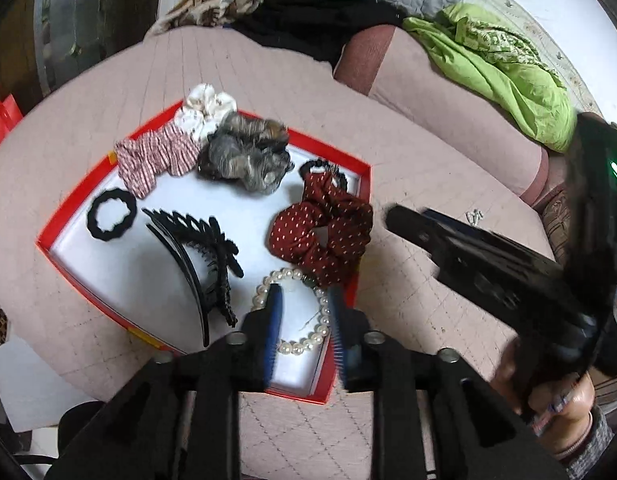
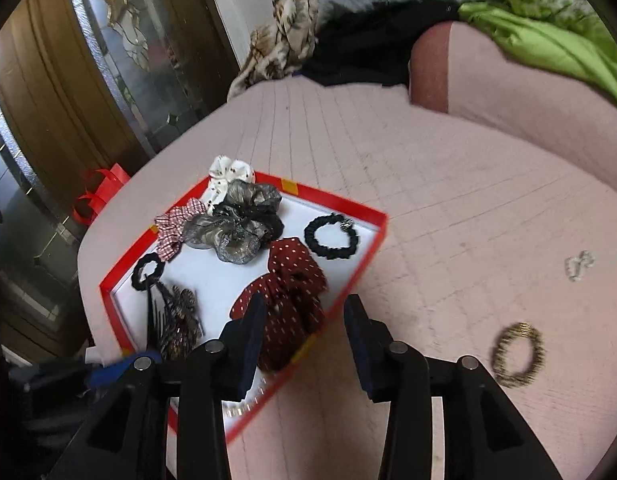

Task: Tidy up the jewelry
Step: 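Carry and drop red scrunchie with right tool while left tool drops pearl bracelet in tray, then move both tools toward leopard-print hair tie and small beaded bracelet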

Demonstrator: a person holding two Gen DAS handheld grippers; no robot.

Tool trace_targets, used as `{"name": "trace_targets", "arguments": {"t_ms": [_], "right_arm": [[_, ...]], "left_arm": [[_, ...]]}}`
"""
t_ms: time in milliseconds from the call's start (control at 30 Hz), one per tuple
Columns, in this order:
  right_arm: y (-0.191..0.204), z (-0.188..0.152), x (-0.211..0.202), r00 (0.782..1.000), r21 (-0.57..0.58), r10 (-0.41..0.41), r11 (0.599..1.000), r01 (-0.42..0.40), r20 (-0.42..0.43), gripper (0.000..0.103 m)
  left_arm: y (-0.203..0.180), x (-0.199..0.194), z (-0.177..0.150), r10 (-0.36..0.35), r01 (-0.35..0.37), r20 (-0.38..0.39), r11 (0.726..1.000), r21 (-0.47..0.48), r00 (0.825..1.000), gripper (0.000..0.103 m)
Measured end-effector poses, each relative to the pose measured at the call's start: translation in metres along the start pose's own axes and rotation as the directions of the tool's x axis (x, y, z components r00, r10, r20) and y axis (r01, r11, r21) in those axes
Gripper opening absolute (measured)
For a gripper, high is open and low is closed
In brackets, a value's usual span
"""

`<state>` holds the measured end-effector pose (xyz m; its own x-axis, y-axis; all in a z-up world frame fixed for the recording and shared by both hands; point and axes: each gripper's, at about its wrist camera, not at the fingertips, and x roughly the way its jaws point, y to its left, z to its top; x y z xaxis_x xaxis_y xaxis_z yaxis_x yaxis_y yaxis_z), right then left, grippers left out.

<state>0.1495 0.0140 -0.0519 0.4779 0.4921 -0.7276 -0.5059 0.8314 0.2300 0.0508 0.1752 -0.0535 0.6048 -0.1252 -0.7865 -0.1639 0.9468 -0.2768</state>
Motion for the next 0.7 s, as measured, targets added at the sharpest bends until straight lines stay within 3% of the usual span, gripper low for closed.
{"name": "trace_targets", "arguments": {"t_ms": [233,400,567,700], "right_arm": [[-0.032,-0.026,-0.046,0.997,0.062,-0.048,0.997,0.044,0.059,0.05],[-0.049,-0.031,-0.069,0.994,0.097,-0.076,0.993,0.068,0.081,0.05],[-0.048,-0.023,-0.097,0.986,0.107,-0.046,0.994,0.029,0.16,0.05],[-0.043,-0.018,-0.098,0.986,0.098,-0.042,0.995,0.027,0.161,0.05]], "left_arm": [[-0.019,-0.017,-0.001,0.079,-0.082,0.057,0.996,0.04,0.995,0.048],[-0.037,-0.031,-0.001,0.09,-0.094,0.075,0.994,0.058,0.993,0.048],[-0.049,-0.046,-0.003,0.128,-0.137,0.113,0.988,0.069,0.985,0.048],[-0.056,-0.054,0.0,0.153,-0.162,0.12,0.984,0.071,0.981,0.048]]}}
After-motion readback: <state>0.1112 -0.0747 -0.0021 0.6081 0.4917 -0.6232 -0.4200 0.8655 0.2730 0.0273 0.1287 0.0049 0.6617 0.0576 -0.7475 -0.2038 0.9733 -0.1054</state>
